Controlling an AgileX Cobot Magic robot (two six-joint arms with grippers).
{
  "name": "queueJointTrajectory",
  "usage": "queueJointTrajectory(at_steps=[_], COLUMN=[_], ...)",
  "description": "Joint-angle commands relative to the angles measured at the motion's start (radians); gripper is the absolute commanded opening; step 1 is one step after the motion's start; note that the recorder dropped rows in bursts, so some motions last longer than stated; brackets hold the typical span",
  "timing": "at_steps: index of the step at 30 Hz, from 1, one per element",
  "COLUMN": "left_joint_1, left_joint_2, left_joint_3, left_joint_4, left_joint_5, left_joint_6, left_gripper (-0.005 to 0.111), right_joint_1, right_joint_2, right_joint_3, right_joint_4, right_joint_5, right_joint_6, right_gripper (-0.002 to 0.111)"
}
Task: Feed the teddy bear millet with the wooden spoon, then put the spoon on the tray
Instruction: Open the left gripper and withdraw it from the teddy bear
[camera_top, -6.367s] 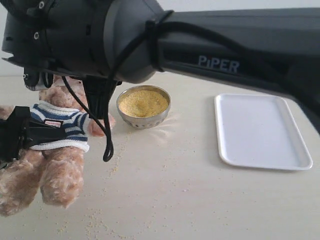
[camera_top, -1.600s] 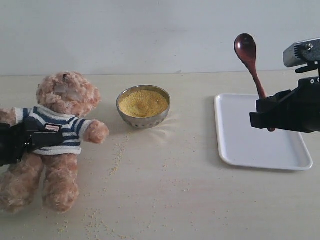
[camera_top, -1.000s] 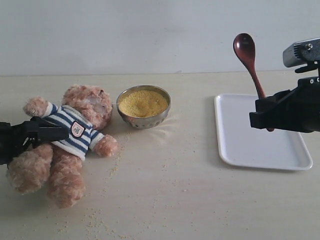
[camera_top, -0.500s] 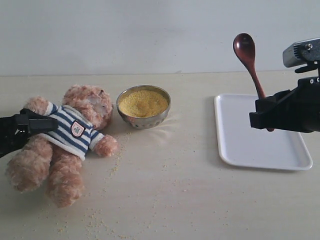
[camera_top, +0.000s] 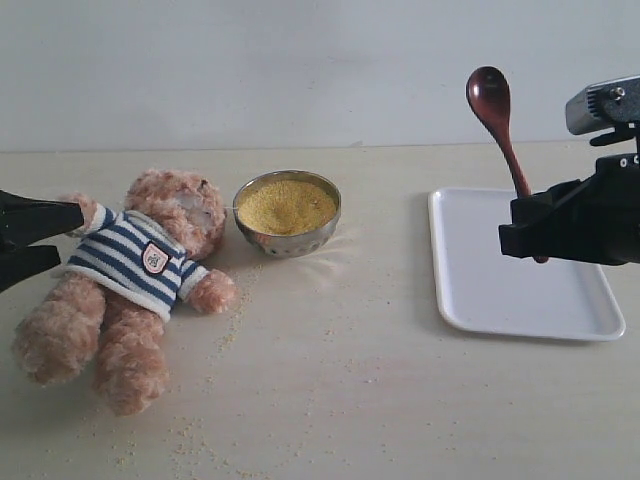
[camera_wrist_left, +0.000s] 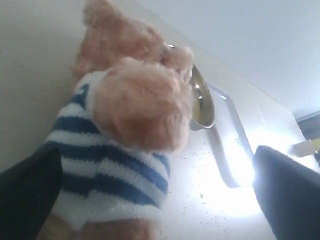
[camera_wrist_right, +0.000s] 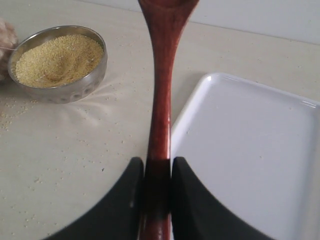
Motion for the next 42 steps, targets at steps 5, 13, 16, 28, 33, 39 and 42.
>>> queueJointTrajectory(at_steps=[5, 13, 16, 28, 33, 39, 42], left_joint_1=[0.063, 0.141, 0.143, 0.143, 0.140, 0.140, 0.142], left_joint_2=[-0.042, -0.151, -0.183, -0.208, -0.397, -0.671, -0.726], left_joint_3=[-0.004, -0.004, -0.004, -0.006, 0.000, 0.017, 0.022], left_joint_4=[0.079, 0.211, 0.217, -0.064, 0.051, 0.719, 0.796], left_joint_5=[-0.018, -0.190, -0.153, 0.069, -0.371, -1.008, -1.101], left_joint_6=[-0.005, -0.206, -0.239, -0.586, -0.769, -1.267, -1.453], left_gripper=[0.095, 0.052, 0.019, 0.005, 0.005, 0.005, 0.005], right_joint_1=[-0.002, -0.002, -0.002, -0.002, -0.002, -0.002, -0.002], right_joint_2=[-0.004, -0.004, -0.004, -0.004, -0.004, -0.004, -0.004], right_joint_3=[-0.005, -0.005, -0.005, -0.001, 0.012, 0.012, 0.012], right_joint_4=[-0.005, -0.005, -0.005, -0.002, -0.002, -0.002, -0.002], right_joint_5=[-0.031, -0.031, -0.031, -0.031, -0.031, -0.031, -0.031], right_joint_6=[0.008, -0.003, -0.003, 0.027, 0.026, 0.037, 0.035], right_gripper=[0.000, 0.000, 0.000, 0.000, 0.000, 0.000, 0.000])
